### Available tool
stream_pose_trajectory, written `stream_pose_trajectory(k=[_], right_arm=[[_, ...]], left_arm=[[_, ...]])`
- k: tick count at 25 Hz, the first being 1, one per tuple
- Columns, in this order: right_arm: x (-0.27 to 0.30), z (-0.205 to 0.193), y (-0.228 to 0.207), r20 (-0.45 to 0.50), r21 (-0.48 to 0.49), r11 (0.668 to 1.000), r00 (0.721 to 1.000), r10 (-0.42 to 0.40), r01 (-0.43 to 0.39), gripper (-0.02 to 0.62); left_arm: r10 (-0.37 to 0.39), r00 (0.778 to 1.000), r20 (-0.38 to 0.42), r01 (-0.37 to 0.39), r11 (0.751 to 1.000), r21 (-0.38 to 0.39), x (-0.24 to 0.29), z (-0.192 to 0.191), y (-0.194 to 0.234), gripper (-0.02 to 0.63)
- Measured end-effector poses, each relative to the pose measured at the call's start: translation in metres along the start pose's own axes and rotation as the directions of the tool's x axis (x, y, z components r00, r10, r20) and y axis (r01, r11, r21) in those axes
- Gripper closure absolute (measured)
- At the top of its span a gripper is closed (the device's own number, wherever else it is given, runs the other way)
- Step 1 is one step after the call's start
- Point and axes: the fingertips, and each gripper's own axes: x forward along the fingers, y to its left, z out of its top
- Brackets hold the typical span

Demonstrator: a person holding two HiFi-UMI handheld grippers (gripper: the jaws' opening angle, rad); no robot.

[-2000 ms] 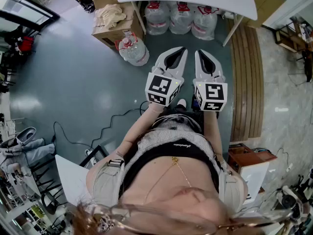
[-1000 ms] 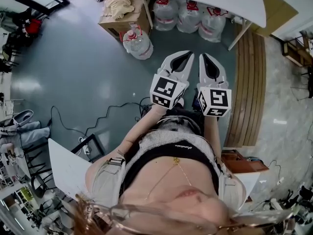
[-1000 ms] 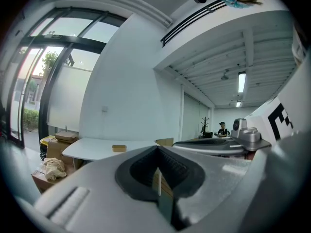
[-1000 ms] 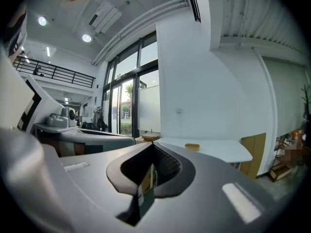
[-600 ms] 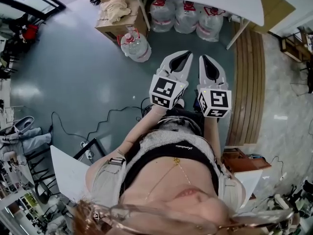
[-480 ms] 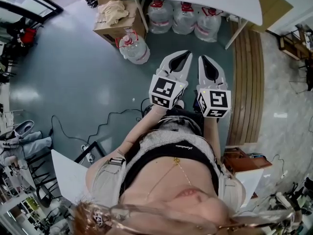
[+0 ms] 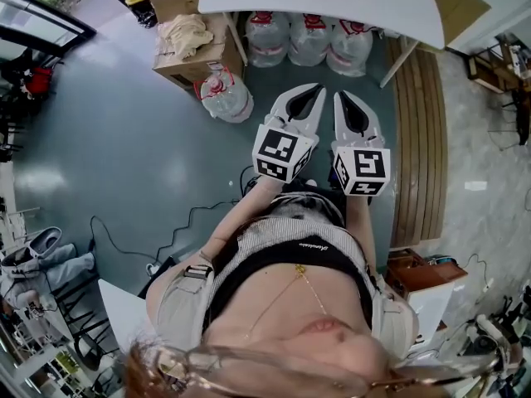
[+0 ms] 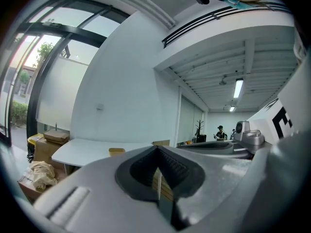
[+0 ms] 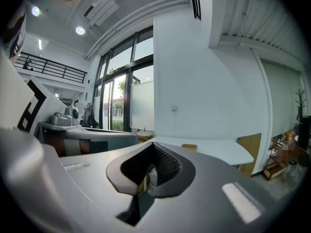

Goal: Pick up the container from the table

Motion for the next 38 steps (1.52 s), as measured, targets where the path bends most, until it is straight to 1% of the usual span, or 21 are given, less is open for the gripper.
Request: stream_pose_trajectory(k=[3,6,9,15,19,23,27,33,38], right_arm=[[0.020,0.002,0.005,-0.003,0.001,1.000,1.000,-0.002,0.002,0.572],[0.039,0.003,0.009,-0.007,0.001,1.000,1.000,-0.008,0.008,0.572],[0.057,0.004,0.012,-0.013,-0.003,1.000,1.000,-0.012,0.012,0.572],[0.083,0.009,0.022,-0.019,-0.018,1.000,1.000,-0.017,0.016,0.572],[0.092,0.007,0.028,-0.024,-0.021,0.999,0.999,-0.026,0.026,0.572],[0.097,0.010,0.034,-0.030,-0.028,0.999,0.999,-0.030,0.029,0.572],[0.107,0.014,0.038,-0.042,-0.051,0.999,0.999,-0.019,0.017,0.571],[0.126,0.016,0.043,-0.046,-0.063,0.998,0.999,0.022,-0.025,0.572],[0.143,0.014,0.032,-0.046,-0.052,0.998,0.998,0.039,-0.041,0.572]], left_arm=[[-0.013,1.000,-0.003,0.013,1.000,-0.014,0.005,0.002,0.019,0.605],[-0.025,1.000,-0.006,0.025,1.000,-0.008,0.010,0.002,0.035,0.605],[-0.023,1.000,-0.010,0.023,1.000,0.003,0.014,0.003,0.052,0.605],[-0.012,1.000,-0.014,0.012,1.000,-0.005,0.015,0.007,0.085,0.605],[-0.026,0.999,-0.021,0.026,0.999,-0.020,0.013,0.002,0.097,0.605],[-0.035,0.999,-0.020,0.034,0.999,-0.024,0.011,0.006,0.103,0.605],[-0.023,1.000,-0.015,0.022,0.999,-0.029,0.011,0.009,0.112,0.605],[0.016,1.000,-0.016,-0.017,0.999,-0.048,0.015,0.009,0.130,0.605],[0.030,1.000,-0.010,-0.030,0.998,-0.060,0.031,0.010,0.141,0.605]])
